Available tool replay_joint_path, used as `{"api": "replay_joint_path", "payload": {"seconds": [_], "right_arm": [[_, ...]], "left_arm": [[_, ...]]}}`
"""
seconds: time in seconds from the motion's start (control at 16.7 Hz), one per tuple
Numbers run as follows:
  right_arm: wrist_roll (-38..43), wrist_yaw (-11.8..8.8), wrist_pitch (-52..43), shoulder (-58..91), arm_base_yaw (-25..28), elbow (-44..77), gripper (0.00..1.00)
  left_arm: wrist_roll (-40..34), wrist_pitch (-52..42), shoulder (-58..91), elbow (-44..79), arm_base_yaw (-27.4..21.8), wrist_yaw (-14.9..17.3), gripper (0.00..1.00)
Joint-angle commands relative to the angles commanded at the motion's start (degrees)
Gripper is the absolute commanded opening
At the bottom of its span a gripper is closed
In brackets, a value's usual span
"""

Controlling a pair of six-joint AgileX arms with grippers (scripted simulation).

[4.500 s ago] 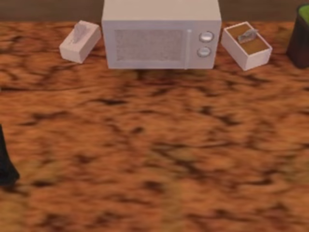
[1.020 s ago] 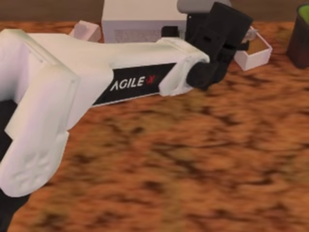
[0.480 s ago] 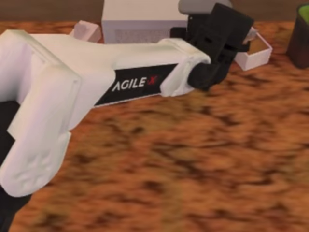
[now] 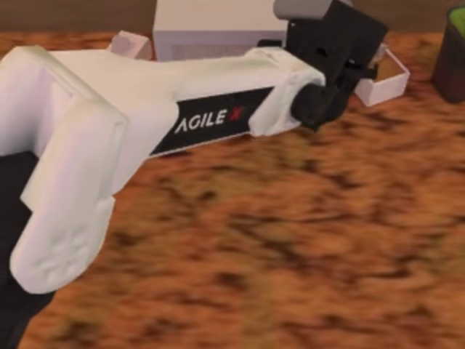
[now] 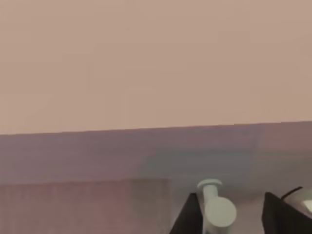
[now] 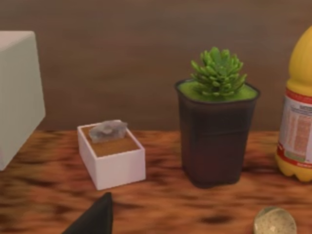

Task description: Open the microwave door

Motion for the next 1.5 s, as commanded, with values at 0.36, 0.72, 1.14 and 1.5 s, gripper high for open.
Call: {"api": "replay_joint_path", "payload": {"seconds": [0.36, 0.72, 1.14, 1.5], "right_arm": [[0.0, 0.0, 0.0, 0.0, 0.0, 0.0, 1.0], [0.0, 0.0, 0.0, 0.0, 0.0, 0.0, 1.0], [0.0, 0.0, 0.0, 0.0, 0.0, 0.0, 1.0], [0.0, 0.0, 0.0, 0.0, 0.0, 0.0, 1.0]], "left_arm": [[-5.2, -25.09, 9.41, 23.43, 1.45, 5.92, 0.0], [-10.97, -54.85, 18.19, 48.96, 3.87, 13.43, 0.0], [-14.07, -68.41, 22.33, 61.45, 5.56, 18.01, 0.0], [-14.07, -68.41, 22.33, 61.45, 5.56, 18.01, 0.0]]}}
